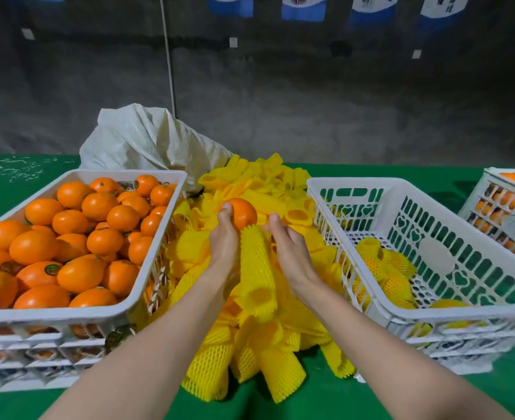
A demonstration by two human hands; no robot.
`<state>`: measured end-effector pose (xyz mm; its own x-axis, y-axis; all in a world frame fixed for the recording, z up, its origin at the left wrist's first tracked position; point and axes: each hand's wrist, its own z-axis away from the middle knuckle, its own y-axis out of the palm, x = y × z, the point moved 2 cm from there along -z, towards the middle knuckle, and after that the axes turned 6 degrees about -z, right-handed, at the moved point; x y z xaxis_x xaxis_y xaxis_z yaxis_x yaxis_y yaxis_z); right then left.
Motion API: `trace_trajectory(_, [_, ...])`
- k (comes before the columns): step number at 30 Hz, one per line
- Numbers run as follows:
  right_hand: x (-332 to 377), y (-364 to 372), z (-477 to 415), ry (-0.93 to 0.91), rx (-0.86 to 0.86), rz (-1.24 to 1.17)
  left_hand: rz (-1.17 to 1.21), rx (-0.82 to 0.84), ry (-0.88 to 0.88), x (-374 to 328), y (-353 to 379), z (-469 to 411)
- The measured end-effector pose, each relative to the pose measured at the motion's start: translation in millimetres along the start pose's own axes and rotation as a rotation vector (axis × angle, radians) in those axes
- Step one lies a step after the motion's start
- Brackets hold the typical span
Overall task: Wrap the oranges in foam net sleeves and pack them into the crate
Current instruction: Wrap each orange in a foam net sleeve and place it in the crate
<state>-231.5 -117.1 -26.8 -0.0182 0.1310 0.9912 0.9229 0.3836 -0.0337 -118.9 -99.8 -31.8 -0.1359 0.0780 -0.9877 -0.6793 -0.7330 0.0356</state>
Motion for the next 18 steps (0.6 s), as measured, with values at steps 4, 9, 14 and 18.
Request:
trace_trajectory(4, [-6,3,1,-0.200,-0.035,0.092,0.053,0.032,0.039,5,-2,12])
trace_trajectory(9, [9,-23,-12,-0.254,0.150,0.013,0.466,0.269,-0.168,12,-5,19])
trace_trajectory(14, [11,-27,-16,-0.166,0.349,0.040,0.613,0.400,-0.260,9,-5,20])
trace_trajectory(18, [8,-11,-8,-0.144,0.384,-0.041,0.640,0.432,-0.334,16,1,23])
